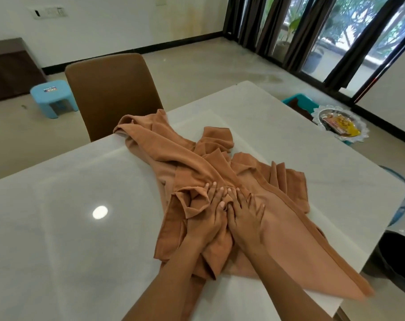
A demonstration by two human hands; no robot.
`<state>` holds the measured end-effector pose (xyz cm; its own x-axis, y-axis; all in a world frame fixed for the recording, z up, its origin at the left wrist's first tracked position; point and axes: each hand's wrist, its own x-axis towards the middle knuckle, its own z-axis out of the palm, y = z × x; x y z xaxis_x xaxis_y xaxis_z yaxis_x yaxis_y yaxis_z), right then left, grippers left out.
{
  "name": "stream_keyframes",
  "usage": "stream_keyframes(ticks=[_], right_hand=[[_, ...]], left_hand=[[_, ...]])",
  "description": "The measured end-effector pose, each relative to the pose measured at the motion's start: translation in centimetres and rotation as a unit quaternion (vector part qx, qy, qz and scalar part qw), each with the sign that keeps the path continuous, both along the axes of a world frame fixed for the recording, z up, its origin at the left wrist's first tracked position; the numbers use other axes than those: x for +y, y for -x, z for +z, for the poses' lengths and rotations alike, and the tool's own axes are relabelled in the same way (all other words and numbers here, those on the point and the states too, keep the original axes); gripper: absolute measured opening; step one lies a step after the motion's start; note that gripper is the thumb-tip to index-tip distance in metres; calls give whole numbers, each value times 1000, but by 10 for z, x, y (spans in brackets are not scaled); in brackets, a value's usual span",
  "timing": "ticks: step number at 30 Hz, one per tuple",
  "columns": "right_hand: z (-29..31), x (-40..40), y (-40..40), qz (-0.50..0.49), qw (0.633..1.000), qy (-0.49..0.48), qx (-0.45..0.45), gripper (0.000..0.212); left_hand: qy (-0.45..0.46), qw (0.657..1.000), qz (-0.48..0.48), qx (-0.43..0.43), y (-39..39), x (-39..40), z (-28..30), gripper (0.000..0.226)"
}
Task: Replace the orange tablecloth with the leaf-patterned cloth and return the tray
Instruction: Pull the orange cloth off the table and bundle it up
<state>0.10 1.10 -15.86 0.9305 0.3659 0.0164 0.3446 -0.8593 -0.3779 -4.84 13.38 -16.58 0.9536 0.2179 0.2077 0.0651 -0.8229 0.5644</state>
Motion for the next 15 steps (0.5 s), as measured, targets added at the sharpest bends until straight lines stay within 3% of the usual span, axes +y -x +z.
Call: stream_keyframes(ticks=[7,15], right_hand=[[-7,-5,29,-4,1000,-16,-12,51],[-7,-14,106,23,999,-37,-9,50]], left_hand=[[2,1000,-15,8,26,2,0,50],[-2,1000,-4,0,112,-7,12,47]])
